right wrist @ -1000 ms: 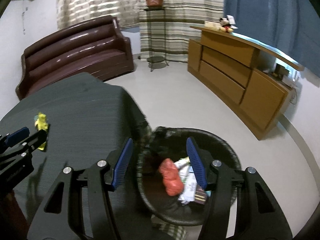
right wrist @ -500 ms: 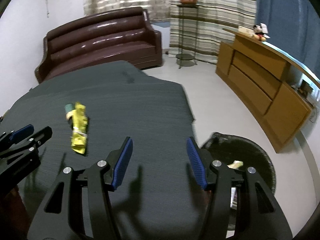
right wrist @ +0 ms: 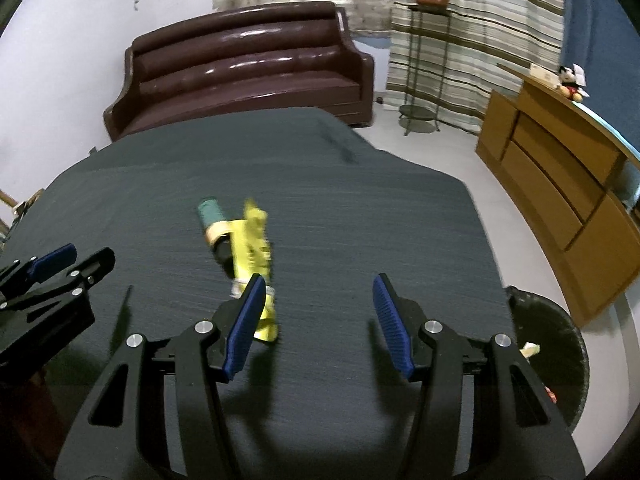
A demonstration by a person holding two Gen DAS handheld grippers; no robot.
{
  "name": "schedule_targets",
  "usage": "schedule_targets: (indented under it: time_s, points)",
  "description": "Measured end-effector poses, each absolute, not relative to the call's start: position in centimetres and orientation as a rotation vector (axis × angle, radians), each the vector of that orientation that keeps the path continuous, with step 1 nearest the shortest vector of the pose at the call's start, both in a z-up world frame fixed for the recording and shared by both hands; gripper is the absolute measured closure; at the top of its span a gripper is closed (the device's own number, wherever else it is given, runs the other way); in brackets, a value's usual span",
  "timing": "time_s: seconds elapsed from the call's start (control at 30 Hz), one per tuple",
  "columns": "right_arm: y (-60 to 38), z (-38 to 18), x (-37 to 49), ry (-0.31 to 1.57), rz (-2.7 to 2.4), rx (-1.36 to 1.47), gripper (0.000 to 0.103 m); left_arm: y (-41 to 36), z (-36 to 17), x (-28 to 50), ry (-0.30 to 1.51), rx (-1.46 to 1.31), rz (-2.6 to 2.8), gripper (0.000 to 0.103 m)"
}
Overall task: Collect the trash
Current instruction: 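Grasp the yellow string-tied wrapper with the right tool, then move the left tool to the green bottle and grasp it by its cap end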
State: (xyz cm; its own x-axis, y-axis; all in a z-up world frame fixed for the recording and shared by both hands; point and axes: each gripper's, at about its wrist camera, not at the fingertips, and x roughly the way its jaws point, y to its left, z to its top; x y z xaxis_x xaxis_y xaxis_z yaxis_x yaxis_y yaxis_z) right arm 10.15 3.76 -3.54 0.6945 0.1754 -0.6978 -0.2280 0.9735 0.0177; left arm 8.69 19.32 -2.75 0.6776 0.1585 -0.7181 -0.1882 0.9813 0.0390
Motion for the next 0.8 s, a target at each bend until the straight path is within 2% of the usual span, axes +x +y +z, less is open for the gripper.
schedule_targets:
  time_s: [0.23,0.33,0.43,0.57,0.8]
  points:
    - [5.9,-4.4,10.7,0.811,0.262,-0.089,0.05,19.9,-2.9,9.0,0.813,-0.06,0.206,0.046]
    - [6.4,-4.6,11.1,0.834,0.271,-0.088,0.059,19.8,-3.0,9.3,0.816,-0.064,0.2,0.046]
    - [6.5,-4.8,11.3,0.843,0.268,-0.092,0.06,19.6,-3.2,9.5,0.818,-0.07,0.187,0.045]
    - [6.6,-5.2,11.6,0.869,0.277,-0.106,0.079,18.7,-3.2,9.8,0.819,-0.068,0.16,0.044]
    - [5.3,-5.0,12.1,0.853,0.244,-0.092,0.079,17.2,-3.2,10.5,0.826,-0.078,0.119,0.044]
